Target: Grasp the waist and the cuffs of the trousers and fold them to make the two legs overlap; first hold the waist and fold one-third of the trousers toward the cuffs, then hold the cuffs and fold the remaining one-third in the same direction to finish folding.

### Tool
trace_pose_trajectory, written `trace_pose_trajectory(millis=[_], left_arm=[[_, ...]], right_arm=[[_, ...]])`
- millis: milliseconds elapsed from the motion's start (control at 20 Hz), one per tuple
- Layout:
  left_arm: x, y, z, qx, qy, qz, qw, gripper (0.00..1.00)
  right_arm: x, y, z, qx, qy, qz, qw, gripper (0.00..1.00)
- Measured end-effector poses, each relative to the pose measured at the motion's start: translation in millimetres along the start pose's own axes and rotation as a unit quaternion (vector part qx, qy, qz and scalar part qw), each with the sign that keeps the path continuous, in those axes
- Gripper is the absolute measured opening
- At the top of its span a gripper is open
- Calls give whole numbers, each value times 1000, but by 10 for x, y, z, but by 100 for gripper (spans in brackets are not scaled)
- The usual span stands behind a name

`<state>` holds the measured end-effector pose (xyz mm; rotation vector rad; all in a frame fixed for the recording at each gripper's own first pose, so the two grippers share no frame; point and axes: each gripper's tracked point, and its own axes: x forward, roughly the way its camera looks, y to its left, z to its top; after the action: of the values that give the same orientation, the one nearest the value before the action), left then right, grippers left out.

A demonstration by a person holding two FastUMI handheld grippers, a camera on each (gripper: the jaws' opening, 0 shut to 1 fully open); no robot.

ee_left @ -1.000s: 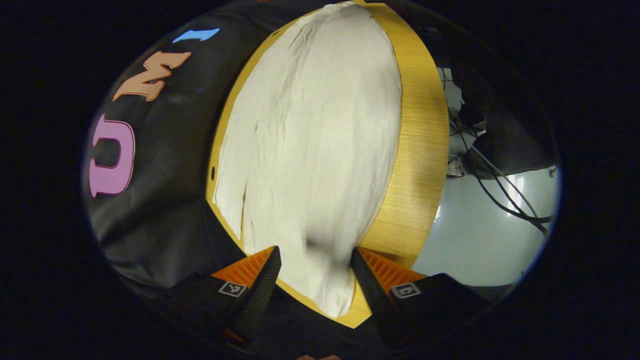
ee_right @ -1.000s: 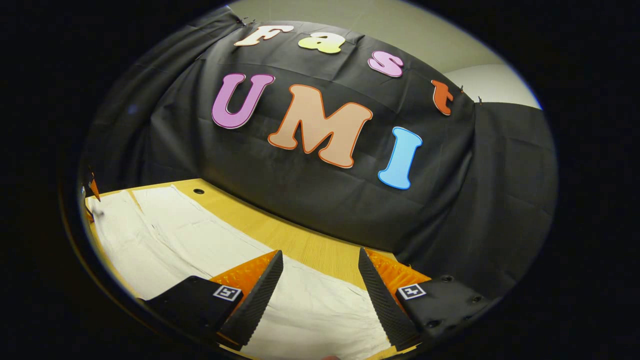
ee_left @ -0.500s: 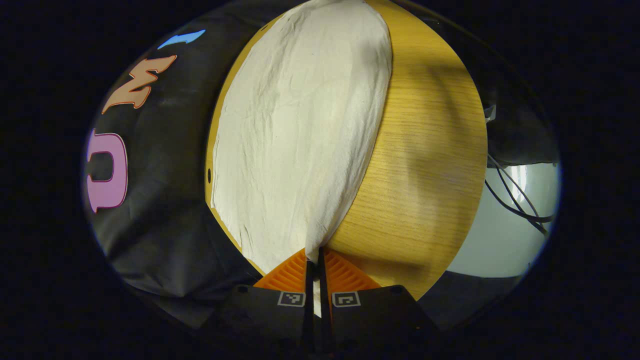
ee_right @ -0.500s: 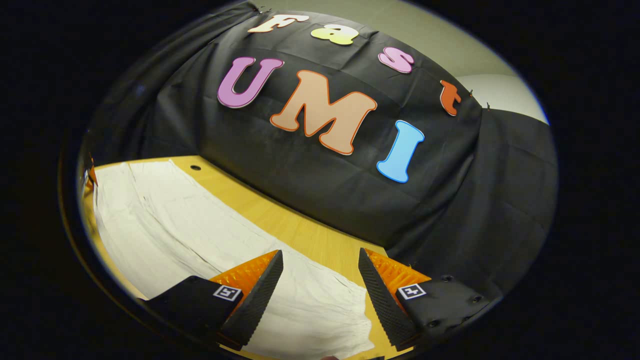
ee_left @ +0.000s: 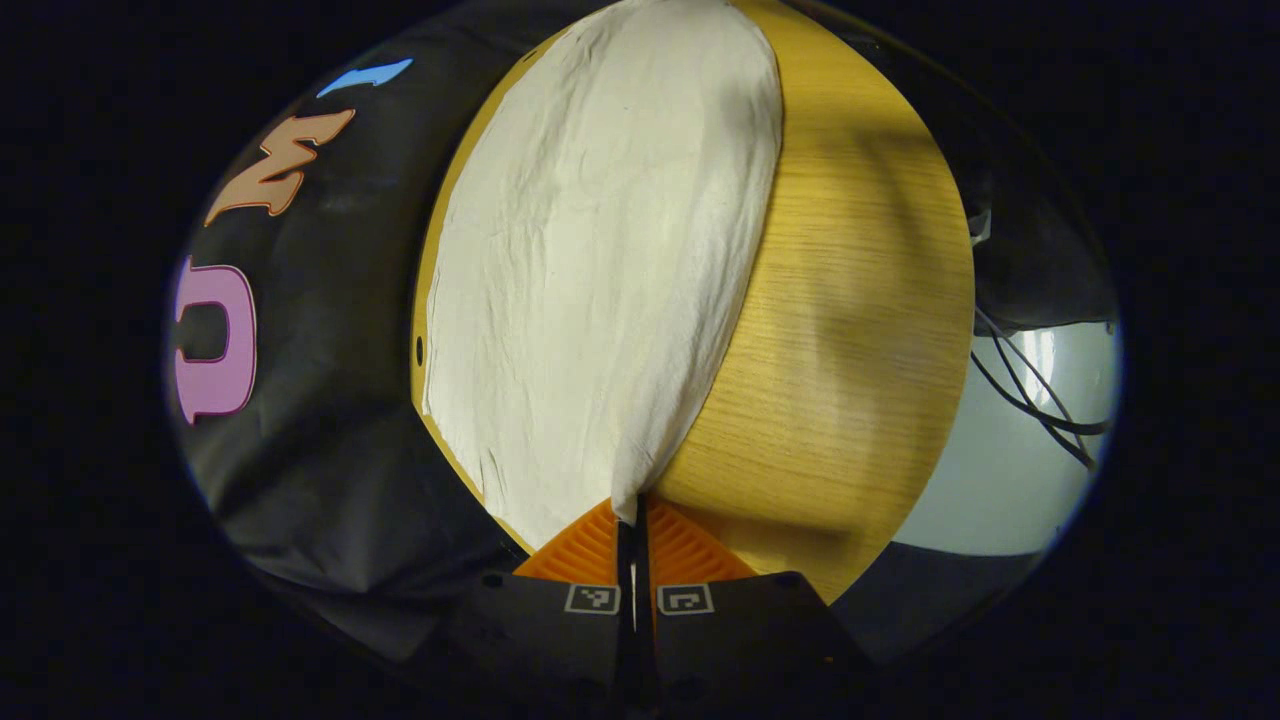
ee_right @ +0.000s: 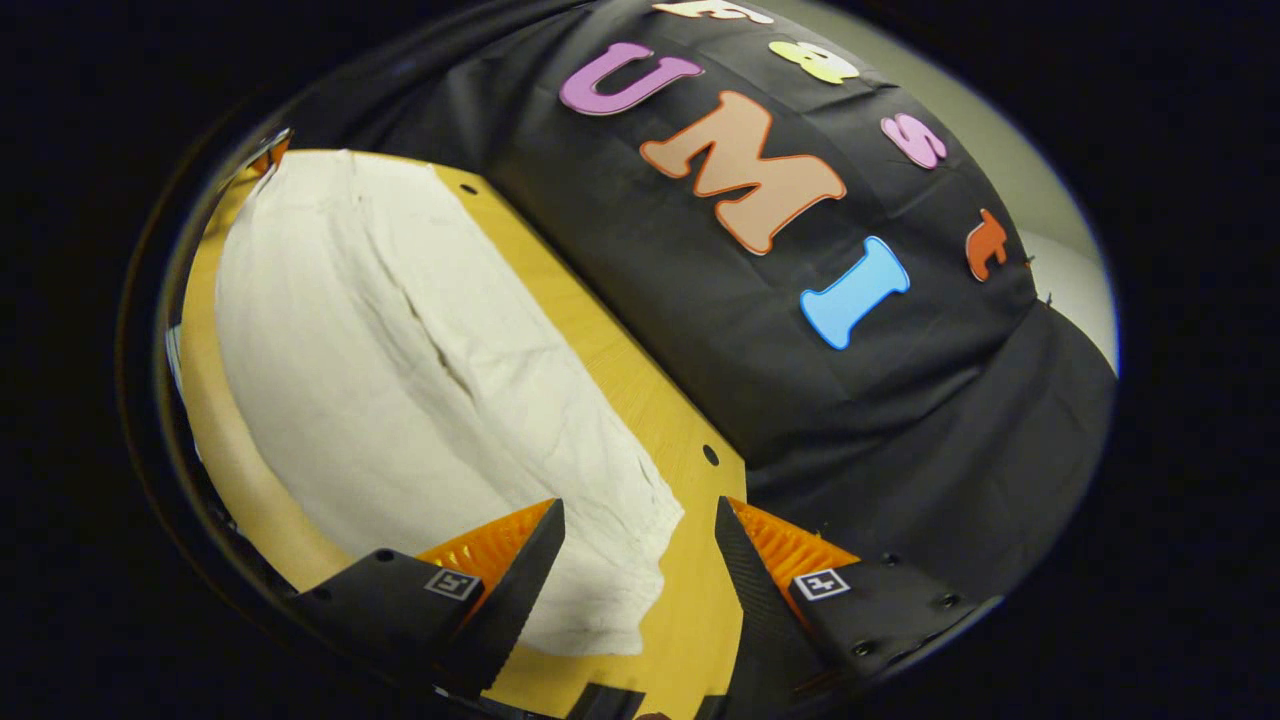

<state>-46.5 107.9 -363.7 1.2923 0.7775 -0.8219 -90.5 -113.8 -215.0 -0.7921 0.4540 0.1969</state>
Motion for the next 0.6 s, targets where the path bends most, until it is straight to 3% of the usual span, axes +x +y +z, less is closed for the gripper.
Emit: trace_pose_trajectory(millis=[250, 600], left_arm=[[-2, -17, -9, -3, 6, 0, 1000, 0], [-4, -24, -33, -4, 16, 3, 1000, 0]], right_arm=[[-83, 274, -485, -86, 33, 58, 994, 100], [-67, 617, -994, -140, 74, 136, 978, 100]])
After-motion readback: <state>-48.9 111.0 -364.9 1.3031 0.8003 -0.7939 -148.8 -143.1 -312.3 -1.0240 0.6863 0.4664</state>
